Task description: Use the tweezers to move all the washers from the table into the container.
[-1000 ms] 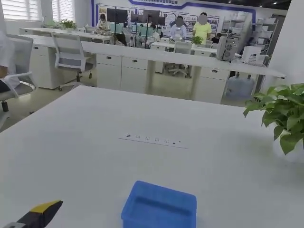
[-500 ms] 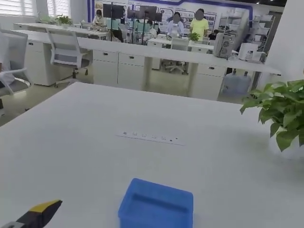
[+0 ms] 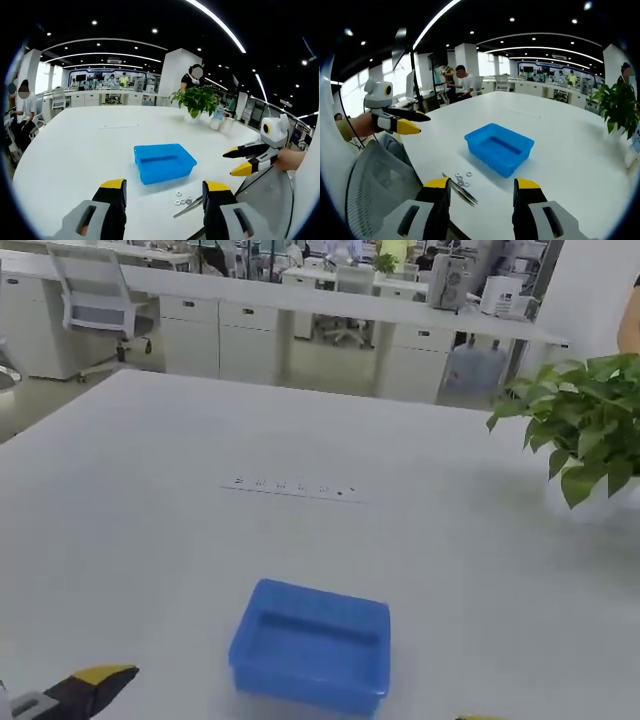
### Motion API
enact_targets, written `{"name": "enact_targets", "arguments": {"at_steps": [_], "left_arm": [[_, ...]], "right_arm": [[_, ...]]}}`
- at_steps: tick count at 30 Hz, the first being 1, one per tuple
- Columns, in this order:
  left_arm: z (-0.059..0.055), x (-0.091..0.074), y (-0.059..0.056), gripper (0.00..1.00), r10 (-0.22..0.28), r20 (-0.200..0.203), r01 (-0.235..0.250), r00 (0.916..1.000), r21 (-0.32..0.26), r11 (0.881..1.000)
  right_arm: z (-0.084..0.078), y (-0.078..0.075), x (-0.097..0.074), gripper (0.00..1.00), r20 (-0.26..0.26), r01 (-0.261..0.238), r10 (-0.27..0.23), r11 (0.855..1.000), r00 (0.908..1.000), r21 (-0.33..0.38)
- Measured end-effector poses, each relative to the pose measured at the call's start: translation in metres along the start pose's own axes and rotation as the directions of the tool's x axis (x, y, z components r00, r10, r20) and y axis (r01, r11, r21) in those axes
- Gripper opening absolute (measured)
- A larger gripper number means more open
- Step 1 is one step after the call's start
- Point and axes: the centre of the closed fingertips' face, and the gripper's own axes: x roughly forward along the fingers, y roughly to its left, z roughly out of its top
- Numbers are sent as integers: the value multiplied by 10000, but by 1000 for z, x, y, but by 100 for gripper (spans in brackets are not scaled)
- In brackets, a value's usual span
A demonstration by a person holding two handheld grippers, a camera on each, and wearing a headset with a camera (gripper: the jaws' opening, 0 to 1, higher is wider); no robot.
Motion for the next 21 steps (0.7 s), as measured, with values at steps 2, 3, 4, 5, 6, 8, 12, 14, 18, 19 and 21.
{"name": "enact_targets", "arguments": {"at_steps": [2,3,4,5,6,8,12,14,18,19,21], "left_arm": [[-7,7,-3,55,-334,-510,351,9981,331,9988],[-10,10,-5,53,-466,-728,497,9963,418,9979],[-12,12,-6,52,-588,-893,632,9943,470,9969],[-16,16,-7,50,-683,-1138,736,9912,432,9964],[-20,18,-7,48,-775,-1360,835,9877,393,9957],[-31,23,-10,44,-1050,-1968,1174,9748,526,9917],[-47,31,-16,40,-1539,-2853,1798,9460,667,9814],[-55,35,-22,34,-1895,-3238,2303,9270,923,9687],[-76,42,-27,26,-2128,-4396,3142,8726,1717,9337],[-80,43,-26,25,-2110,-4565,3275,8643,1924,9251],[-87,45,-26,21,-2089,-4963,3572,8426,2249,9065]], "right_arm": [[-2,6,6,42,-186,-305,300,9992,9994,-263],[-4,9,9,40,-331,-493,479,9978,9983,-446],[-7,11,12,36,-537,-656,620,9955,9966,-688],[-8,11,14,33,-642,-692,639,9940,9959,-843],[-10,12,16,31,-785,-783,707,9921,9944,-982],[-14,15,21,26,-1113,-1078,929,9848,9894,-1365],[-19,20,30,14,-1473,-1518,1272,9737,9809,-1697],[-22,23,35,11,-1634,-1783,1513,9700,9749,-1655],[-34,26,43,11,-2218,-2221,1813,9592,9581,-1751],[-37,27,45,11,-2370,-2308,1844,9552,9538,-1855],[-39,29,48,11,-2537,-2471,1943,9490,9476,-1958]]}}
